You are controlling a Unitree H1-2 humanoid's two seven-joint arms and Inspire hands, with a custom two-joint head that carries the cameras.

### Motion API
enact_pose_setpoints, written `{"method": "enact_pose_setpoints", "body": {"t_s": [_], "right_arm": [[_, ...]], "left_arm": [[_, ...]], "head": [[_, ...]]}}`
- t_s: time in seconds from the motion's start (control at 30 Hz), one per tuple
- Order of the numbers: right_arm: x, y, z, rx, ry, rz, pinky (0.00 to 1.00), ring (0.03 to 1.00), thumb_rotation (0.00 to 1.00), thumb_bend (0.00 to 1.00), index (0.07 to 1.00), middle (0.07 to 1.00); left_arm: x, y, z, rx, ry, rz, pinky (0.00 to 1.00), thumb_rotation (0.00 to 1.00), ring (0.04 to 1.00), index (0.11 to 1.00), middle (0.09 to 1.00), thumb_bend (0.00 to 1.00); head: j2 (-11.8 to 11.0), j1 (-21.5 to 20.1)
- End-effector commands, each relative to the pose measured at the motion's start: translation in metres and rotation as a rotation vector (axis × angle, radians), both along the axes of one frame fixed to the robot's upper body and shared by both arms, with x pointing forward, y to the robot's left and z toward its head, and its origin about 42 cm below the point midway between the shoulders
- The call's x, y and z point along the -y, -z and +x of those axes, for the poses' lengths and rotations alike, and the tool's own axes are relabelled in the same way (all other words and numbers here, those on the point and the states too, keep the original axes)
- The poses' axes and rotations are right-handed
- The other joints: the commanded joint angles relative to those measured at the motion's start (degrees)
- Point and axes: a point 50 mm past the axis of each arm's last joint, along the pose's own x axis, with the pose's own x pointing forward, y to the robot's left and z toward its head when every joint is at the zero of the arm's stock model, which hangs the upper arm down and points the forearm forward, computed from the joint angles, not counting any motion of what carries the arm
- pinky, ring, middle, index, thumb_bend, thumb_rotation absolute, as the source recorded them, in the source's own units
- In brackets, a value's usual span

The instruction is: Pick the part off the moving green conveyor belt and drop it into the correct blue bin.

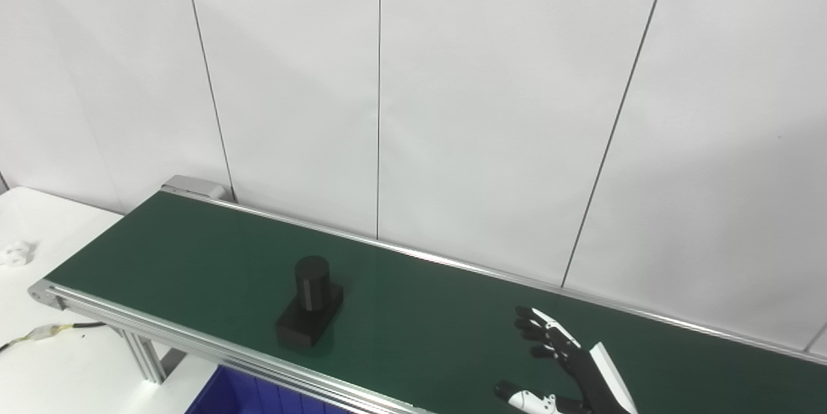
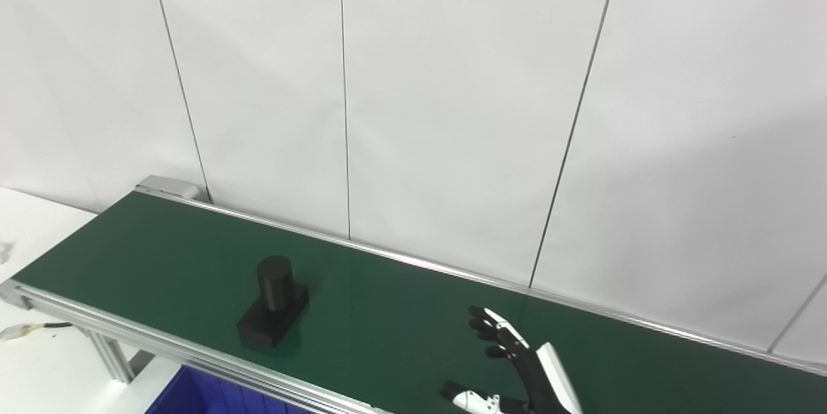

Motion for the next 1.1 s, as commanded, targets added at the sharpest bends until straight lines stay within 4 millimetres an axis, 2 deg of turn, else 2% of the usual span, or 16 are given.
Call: {"method": "enact_pose_setpoints", "body": {"t_s": [0.0,0.4,1.07], "right_arm": [[-0.013,-0.018,0.01,0.051,0.004,0.027,0.75,0.836,0.43,0.65,0.876,0.842],[-0.041,-0.008,0.028,0.025,0.013,-0.001,0.8,0.857,0.44,0.67,0.882,0.855],[-0.08,-0.01,0.051,0.01,0.024,-0.019,0.76,0.83,0.39,0.68,0.865,0.846]], "left_arm": [[-0.002,-0.01,0.005,0.064,0.009,-0.018,0.74,0.12,0.777,0.819,0.808,1.0],[-0.012,-0.013,0.003,0.067,0.013,-0.017,0.75,0.13,0.778,0.816,0.805,1.0],[-0.022,-0.013,0.0,0.048,0.012,-0.01,0.79,0.16,0.799,0.837,0.835,1.0]], "head": [[0.2,-0.8],[1.1,-4.8],[1.9,-7.8]]}}
